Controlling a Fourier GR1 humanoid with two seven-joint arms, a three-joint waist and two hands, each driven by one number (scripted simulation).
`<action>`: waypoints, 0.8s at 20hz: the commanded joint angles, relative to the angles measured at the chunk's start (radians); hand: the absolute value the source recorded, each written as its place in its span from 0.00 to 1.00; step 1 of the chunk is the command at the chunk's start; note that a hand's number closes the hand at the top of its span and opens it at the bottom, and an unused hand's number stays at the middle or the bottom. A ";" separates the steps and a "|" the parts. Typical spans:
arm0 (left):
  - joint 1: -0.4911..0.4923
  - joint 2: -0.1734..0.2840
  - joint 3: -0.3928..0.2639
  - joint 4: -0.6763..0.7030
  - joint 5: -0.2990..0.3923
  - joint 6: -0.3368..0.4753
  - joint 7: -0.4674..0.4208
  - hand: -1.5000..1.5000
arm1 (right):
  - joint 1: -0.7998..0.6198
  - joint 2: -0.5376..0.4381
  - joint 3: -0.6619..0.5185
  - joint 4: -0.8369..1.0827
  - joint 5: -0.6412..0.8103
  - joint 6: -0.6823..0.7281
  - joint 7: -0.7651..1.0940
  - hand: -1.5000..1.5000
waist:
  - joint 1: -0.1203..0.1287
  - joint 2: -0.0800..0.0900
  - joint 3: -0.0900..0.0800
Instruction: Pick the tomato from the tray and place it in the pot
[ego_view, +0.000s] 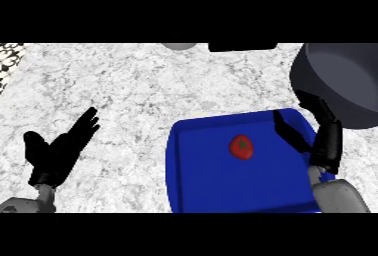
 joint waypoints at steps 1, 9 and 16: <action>0.032 -0.044 -0.062 0.031 -0.033 -0.001 -0.015 0.50 | 0.045 0.099 0.022 -0.069 0.203 -0.305 -0.108 0.00 | 0.002 -0.008 0.005; 0.021 -0.046 -0.073 0.070 -0.058 -0.040 -0.064 0.50 | 0.157 0.273 0.152 -0.109 0.620 -0.280 0.307 0.00 | 0.050 -0.002 0.002; -0.036 -0.106 -0.093 0.094 -0.084 -0.005 -0.040 0.50 | 0.076 0.276 0.173 -0.287 0.768 -0.053 0.812 0.00 | 0.059 0.000 0.006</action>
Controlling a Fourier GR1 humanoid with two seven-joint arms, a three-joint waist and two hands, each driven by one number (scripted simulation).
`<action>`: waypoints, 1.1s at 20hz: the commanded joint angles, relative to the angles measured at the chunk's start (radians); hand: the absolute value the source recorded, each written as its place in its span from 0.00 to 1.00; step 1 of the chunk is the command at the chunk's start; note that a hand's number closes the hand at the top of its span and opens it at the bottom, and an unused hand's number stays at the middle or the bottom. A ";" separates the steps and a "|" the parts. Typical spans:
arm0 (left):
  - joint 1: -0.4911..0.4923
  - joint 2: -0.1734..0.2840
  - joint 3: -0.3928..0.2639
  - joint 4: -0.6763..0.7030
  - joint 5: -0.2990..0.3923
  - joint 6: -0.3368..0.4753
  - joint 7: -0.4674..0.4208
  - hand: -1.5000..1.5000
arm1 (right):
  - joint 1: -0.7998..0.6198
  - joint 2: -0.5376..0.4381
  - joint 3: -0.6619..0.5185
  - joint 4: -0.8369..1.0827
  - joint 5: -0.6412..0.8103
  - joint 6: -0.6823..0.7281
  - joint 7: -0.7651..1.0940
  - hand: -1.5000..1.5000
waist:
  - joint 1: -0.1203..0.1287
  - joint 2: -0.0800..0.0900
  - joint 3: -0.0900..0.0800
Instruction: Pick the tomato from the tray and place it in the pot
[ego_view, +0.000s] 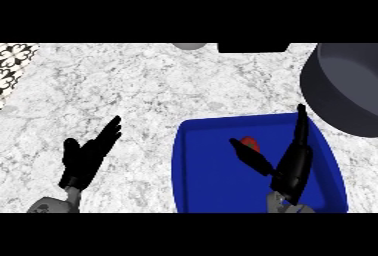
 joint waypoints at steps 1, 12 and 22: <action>0.016 -0.046 -0.038 0.042 -0.049 0.014 -0.053 0.50 | -0.061 0.011 -0.023 -0.126 0.089 0.170 0.288 0.00 | 0.010 0.002 0.003; -0.009 -0.063 -0.016 0.006 -0.056 0.005 0.011 0.50 | -0.120 -0.042 -0.084 0.035 -0.198 0.376 0.374 0.00 | 0.026 0.006 0.007; -0.018 -0.077 0.076 0.063 -0.098 -0.073 -0.037 0.50 | 0.084 -0.049 -0.070 0.088 -0.179 0.202 0.108 0.00 | 0.021 0.006 0.007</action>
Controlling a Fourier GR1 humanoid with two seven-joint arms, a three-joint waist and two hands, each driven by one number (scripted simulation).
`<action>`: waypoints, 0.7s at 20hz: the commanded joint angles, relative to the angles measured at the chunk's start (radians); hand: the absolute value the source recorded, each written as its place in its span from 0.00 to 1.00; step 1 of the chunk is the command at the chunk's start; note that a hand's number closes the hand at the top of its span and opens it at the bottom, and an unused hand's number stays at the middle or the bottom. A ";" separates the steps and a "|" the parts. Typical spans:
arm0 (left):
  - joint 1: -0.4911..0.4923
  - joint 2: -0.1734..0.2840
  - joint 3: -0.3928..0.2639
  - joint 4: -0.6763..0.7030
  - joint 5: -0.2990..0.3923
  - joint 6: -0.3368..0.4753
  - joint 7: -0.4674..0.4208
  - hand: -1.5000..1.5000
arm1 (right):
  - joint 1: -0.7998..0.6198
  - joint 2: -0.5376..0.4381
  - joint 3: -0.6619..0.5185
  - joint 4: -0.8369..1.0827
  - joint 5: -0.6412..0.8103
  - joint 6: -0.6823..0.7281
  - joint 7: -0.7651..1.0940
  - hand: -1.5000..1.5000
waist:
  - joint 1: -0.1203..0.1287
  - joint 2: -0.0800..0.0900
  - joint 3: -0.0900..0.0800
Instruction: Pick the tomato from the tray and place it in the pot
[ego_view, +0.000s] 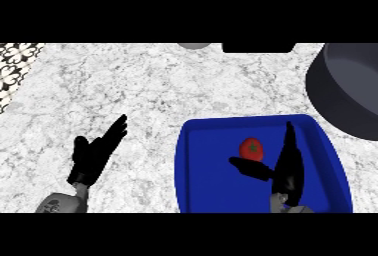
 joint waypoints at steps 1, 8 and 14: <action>0.002 -0.014 0.027 -0.054 -0.023 -0.019 0.059 0.50 | 0.063 -0.007 -0.023 -0.014 -0.013 -0.030 -0.079 0.00 | 0.000 -0.001 0.000; 0.057 -0.022 0.023 -0.066 -0.031 -0.036 0.024 0.50 | 0.065 0.013 -0.069 0.081 -0.314 -0.100 -0.421 0.00 | 0.006 0.000 0.001; 0.061 -0.054 0.008 -0.061 -0.078 -0.015 0.016 0.50 | 0.108 0.025 0.022 0.117 -0.512 -0.227 -0.650 0.00 | 0.006 0.000 0.001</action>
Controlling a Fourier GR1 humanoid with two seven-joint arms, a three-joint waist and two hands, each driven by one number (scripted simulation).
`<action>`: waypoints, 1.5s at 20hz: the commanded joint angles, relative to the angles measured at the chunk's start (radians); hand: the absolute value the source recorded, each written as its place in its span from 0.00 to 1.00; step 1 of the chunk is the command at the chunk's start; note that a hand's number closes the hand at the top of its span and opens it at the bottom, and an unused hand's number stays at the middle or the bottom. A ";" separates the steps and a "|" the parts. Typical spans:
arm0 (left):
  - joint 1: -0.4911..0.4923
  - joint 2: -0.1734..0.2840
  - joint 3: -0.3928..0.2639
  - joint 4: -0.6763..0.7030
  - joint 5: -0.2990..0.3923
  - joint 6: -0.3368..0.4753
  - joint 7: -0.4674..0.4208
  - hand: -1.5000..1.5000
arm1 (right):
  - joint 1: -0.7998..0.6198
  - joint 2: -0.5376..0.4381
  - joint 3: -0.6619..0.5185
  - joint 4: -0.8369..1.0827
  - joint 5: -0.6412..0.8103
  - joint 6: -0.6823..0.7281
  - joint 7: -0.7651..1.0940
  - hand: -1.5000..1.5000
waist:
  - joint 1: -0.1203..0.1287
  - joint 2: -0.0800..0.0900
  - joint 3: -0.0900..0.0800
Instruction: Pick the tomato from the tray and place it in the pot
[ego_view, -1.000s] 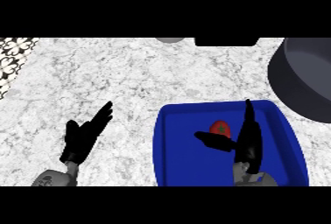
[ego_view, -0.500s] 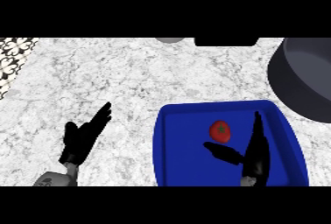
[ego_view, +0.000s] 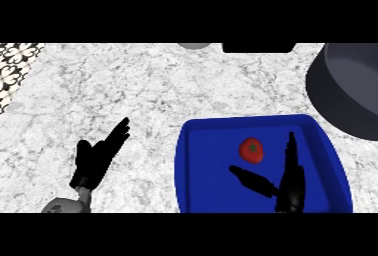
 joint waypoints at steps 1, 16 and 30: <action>-0.042 -0.035 0.016 0.075 -0.017 -0.009 -0.016 0.50 | -0.064 0.005 -0.080 0.063 -0.148 0.014 -0.105 0.00 | -0.002 0.001 0.000; -0.035 -0.010 0.082 0.027 -0.018 -0.069 0.007 0.50 | -0.184 0.004 -0.014 0.515 -0.420 -0.032 -0.553 1.00 | 0.008 0.003 0.000; 0.005 -0.012 0.073 -0.021 -0.039 -0.067 0.024 0.50 | -0.135 -0.136 -0.110 0.525 -0.654 0.029 -0.894 1.00 | 0.003 0.000 0.000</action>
